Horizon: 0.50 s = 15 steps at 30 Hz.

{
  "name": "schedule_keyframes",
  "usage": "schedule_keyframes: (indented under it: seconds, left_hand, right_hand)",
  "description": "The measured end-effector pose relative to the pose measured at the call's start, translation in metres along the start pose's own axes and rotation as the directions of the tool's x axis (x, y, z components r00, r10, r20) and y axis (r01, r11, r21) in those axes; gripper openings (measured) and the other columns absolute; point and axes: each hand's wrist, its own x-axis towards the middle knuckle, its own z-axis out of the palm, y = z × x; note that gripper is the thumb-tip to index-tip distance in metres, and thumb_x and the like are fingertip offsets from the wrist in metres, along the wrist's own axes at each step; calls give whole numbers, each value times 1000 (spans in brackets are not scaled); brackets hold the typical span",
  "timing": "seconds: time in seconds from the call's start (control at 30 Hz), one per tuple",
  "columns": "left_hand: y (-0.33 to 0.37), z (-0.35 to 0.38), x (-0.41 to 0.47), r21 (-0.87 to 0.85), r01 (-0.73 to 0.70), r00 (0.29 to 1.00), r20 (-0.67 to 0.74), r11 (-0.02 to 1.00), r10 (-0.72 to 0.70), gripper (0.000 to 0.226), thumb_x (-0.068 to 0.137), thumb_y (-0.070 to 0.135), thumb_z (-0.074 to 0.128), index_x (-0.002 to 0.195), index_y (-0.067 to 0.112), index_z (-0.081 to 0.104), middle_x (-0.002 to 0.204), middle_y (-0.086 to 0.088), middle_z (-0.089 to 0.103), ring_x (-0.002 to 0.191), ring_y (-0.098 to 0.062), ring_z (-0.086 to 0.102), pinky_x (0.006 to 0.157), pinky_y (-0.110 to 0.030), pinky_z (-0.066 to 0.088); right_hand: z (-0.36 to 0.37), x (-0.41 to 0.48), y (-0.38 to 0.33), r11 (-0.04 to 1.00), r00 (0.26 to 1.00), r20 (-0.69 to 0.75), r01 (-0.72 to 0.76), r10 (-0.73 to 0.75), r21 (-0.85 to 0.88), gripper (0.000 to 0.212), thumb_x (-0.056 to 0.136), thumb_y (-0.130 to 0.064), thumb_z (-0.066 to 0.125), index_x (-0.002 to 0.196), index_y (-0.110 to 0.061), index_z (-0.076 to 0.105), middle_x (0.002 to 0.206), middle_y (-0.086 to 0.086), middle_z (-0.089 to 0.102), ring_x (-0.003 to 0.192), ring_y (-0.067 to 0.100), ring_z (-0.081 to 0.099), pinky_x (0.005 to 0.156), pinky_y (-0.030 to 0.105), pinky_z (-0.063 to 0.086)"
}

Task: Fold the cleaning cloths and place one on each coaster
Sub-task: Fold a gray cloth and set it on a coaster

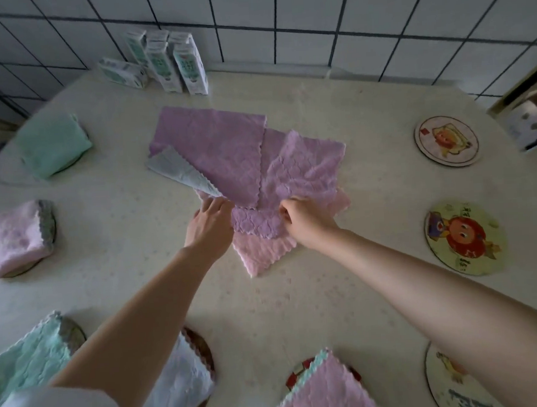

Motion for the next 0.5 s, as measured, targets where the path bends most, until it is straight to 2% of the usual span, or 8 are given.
schedule_keyframes:
  seconds: [0.1, 0.2, 0.33, 0.43, 0.5]
  left_hand:
    - [-16, -2, 24, 53, -77, 996, -34, 996, 79, 45, 80, 2, 56, 124, 9, 55, 133, -6, 53, 132, -26, 38, 102, -40, 37]
    - [-28, -2, 43, 78, -190, 980, -39, 979, 193, 43, 79, -1, 57, 121, 8, 60, 131, -7, 56, 132, -28, 41, 106, -43, 37]
    - [-38, -3, 61, 154, -340, 938, -20, 928, 347, 34, 75, 1, 60, 108, 8, 66, 112, -7, 64, 117, -28, 54, 102, -42, 41]
    - [-46, -7, 72, 189, -360, 931, 10, 914, 365, 28, 70, 5, 67, 97, 12, 69, 97, -4, 65, 101, -28, 61, 100, -40, 42]
    - [-54, -10, 77, 213, -348, 937, 35, 913, 349, 28, 65, 8, 72, 92, 15, 68, 89, -3, 64, 95, -28, 61, 100, -40, 41]
  right_hand:
    - [7, 32, -14, 997, 998, 15, 55, -54, -55, 16, 88, -11, 56, 103, -10, 58, 108, 8, 58, 102, 28, 56, 76, 35, 47]
    - [12, 52, -24, 996, 995, 50, 86, -84, -34, 18, 92, -21, 54, 105, -10, 56, 108, 8, 54, 105, 29, 52, 76, 39, 50]
    - [22, 65, -32, 993, 996, 42, 87, -84, -79, 24, 92, -28, 56, 109, -11, 57, 112, 5, 52, 108, 28, 49, 78, 42, 51]
    - [27, 74, -36, 982, 996, 25, 94, -91, -167, 31, 87, -34, 62, 110, -12, 60, 116, 7, 54, 113, 29, 48, 85, 41, 47]
    - [30, 79, -37, 972, 995, 5, 97, -98, -215, 28, 86, -32, 62, 106, -13, 61, 113, 7, 56, 110, 29, 51, 85, 40, 45]
